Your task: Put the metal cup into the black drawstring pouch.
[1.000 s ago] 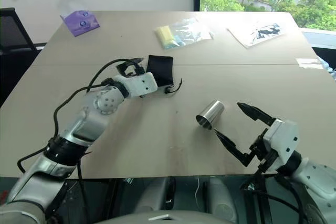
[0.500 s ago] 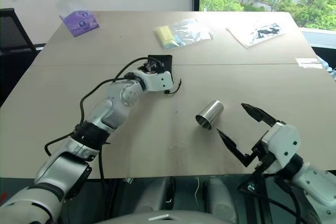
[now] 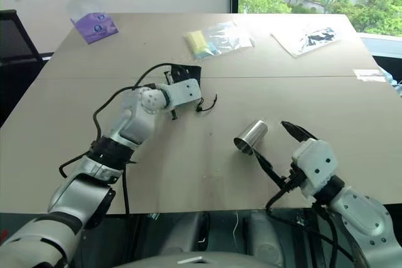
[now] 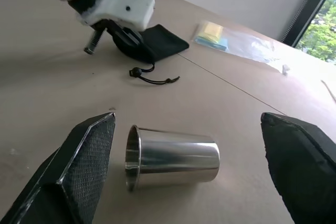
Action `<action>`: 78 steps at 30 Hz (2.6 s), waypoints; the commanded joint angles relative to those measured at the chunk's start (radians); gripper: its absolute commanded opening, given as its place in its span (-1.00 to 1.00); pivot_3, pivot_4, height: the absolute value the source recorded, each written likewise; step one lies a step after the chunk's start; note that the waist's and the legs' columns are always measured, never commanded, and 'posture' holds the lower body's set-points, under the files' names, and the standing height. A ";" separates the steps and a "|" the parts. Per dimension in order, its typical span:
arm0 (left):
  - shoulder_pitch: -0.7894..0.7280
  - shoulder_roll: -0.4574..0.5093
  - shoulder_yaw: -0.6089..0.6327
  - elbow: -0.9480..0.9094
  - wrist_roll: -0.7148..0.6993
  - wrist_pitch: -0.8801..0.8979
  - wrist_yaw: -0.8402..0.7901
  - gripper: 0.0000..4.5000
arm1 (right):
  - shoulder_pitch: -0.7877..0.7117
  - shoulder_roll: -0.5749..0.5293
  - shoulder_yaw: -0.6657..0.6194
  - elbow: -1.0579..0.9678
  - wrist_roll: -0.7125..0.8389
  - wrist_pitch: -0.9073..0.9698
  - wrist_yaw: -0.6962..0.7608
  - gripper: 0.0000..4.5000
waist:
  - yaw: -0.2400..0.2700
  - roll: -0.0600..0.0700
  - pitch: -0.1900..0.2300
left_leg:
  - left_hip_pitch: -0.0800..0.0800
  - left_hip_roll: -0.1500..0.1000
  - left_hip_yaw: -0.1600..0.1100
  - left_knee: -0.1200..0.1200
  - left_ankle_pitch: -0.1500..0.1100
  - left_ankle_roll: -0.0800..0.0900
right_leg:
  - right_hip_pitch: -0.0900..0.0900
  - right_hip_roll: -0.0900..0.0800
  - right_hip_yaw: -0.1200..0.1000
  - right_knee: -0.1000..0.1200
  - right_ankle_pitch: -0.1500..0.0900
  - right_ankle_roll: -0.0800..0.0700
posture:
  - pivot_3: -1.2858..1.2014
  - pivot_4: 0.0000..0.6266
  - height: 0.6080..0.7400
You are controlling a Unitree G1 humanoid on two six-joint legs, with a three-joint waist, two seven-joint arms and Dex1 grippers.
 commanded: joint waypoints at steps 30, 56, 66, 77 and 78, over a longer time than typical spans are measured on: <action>-0.092 0.061 -0.058 -0.267 -0.334 0.640 -0.183 -0.96 | -0.196 0.061 0.266 -0.027 -0.360 0.356 0.027 1.00 | 0.005 0.000 0.000 | -0.001 0.000 -0.001 0.003 0.000 0.000 | 0.000 0.000 -0.001 0.001 0.000 0.000 | 0.03 -0.52 1.00; -0.088 0.098 -0.081 -0.294 -0.456 0.669 -0.065 -1.00 | -0.772 0.255 0.388 0.492 -0.487 0.588 -0.167 0.46 | 0.006 0.000 0.000 | -0.003 -0.001 -0.001 0.003 0.000 0.000 | -0.003 -0.001 -0.001 0.002 0.000 0.000 | 0.03 -0.52 1.00; -0.086 0.108 -0.067 -0.296 -0.499 0.672 -0.032 -1.00 | -0.764 0.227 0.332 0.559 -0.488 0.520 -0.198 -0.96 | -0.001 0.000 0.000 | -0.003 -0.001 0.000 0.002 0.000 0.000 | -0.003 0.000 0.000 0.002 0.000 0.000 | 0.03 -0.52 1.00; -0.123 0.078 0.044 -0.267 -0.624 0.797 -0.022 -1.00 | -0.688 0.206 0.169 0.462 -0.332 0.435 -0.100 -0.96 | 0.004 0.000 0.000 | -0.003 -0.001 0.000 0.002 0.000 0.000 | -0.003 -0.001 0.000 0.002 0.000 0.000 | 0.03 -0.52 1.00; -0.132 0.060 0.074 -0.257 -0.649 0.834 -0.019 -1.00 | -0.670 0.198 0.145 0.433 -0.309 0.445 -0.085 -0.96 | 0.004 0.000 0.000 | -0.003 -0.001 -0.001 0.002 0.000 0.000 | -0.003 -0.001 0.000 0.002 0.000 0.000 | 0.03 -0.52 1.00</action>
